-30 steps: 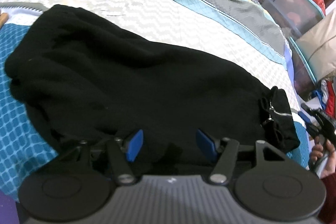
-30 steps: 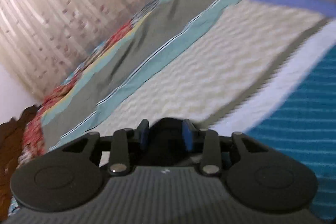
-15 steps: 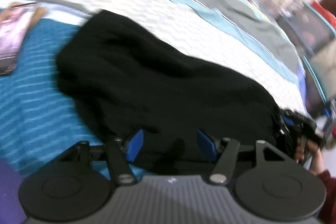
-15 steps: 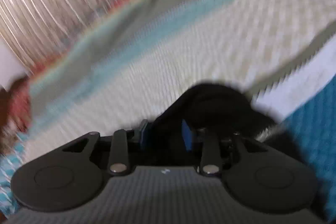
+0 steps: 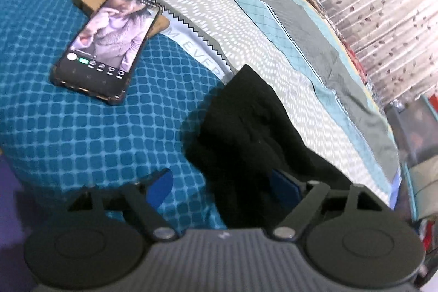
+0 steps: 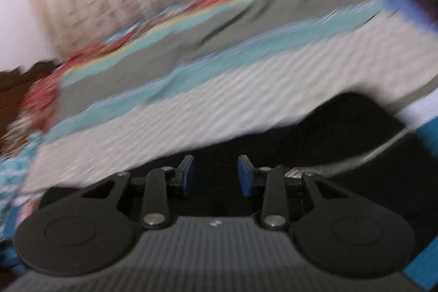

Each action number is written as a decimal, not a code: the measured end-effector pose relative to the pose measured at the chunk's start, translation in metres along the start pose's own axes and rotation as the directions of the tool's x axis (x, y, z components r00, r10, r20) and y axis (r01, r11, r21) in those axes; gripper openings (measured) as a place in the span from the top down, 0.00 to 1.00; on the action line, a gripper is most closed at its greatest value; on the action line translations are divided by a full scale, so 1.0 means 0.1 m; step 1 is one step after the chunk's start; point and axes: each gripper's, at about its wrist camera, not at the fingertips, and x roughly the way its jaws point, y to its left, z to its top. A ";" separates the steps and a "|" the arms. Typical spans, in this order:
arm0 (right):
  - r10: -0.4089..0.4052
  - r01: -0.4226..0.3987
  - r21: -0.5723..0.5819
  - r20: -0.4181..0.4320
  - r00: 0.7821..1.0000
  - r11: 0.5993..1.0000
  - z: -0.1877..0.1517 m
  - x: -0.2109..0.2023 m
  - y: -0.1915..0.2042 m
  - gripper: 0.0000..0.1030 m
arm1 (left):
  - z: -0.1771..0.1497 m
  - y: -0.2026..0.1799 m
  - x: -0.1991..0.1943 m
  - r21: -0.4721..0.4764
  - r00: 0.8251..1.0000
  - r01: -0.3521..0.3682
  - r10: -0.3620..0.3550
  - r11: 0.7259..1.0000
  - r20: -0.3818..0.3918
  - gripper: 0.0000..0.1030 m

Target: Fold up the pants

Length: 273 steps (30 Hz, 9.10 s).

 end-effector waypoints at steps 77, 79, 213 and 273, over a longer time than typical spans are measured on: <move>0.275 -0.219 0.215 -0.279 0.920 0.952 -0.48 0.41 0.12 0.53 | -0.65 -0.84 0.11 0.343 0.993 0.105 -0.080 0.934 -0.085 0.15; 0.267 -0.222 0.204 -0.235 0.935 0.954 -0.41 0.33 0.10 0.43 | -0.61 -0.81 0.11 0.325 0.993 0.108 -0.086 0.940 -0.082 0.15; -0.294 0.173 0.404 0.260 0.920 0.898 -0.38 -0.96 -1.40 0.31 | -1.07 -2.74 1.27 0.609 0.927 0.311 -0.093 0.729 -0.363 0.56; 0.210 -0.220 -0.455 -0.074 0.975 0.863 -0.76 -0.42 1.10 0.51 | -0.10 -1.60 1.08 0.351 0.945 0.130 -0.009 0.927 -0.327 0.37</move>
